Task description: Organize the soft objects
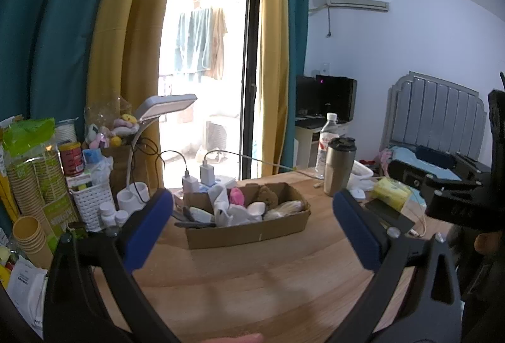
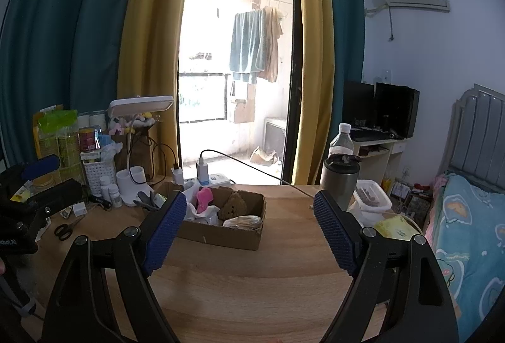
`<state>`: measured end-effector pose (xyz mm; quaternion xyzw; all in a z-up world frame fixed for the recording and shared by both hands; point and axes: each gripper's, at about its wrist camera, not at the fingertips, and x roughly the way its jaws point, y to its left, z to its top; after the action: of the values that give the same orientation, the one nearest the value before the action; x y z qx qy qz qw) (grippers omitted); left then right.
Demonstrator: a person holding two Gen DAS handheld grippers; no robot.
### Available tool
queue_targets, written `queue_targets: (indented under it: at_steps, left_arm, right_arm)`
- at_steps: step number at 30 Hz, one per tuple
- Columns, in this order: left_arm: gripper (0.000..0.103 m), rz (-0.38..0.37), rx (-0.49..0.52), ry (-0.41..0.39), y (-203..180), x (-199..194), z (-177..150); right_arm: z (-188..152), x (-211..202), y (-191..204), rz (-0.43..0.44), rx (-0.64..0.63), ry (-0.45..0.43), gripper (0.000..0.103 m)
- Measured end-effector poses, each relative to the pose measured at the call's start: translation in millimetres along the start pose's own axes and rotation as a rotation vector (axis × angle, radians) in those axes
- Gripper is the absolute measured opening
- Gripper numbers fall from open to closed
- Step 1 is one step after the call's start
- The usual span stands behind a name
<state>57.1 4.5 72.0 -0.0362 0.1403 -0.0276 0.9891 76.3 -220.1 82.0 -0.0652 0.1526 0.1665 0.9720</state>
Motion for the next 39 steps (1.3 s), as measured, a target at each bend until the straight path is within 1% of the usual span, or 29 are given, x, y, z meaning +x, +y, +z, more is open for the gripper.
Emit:
queue_targets:
  at_steps: [25, 39]
  left_arm:
    - [0.102, -0.002, 0.0, -0.003, 1.0, -0.1, 0.1]
    - [0.102, -0.009, 0.001, -0.01, -4.6, 1.0, 1.0]
  right_arm:
    - [-1.6, 1.2, 1.5, 0.002, -0.003, 0.004, 0.085]
    - [-4.2, 2.2, 0.8, 0.001, 0.0, 0.004, 0.085]
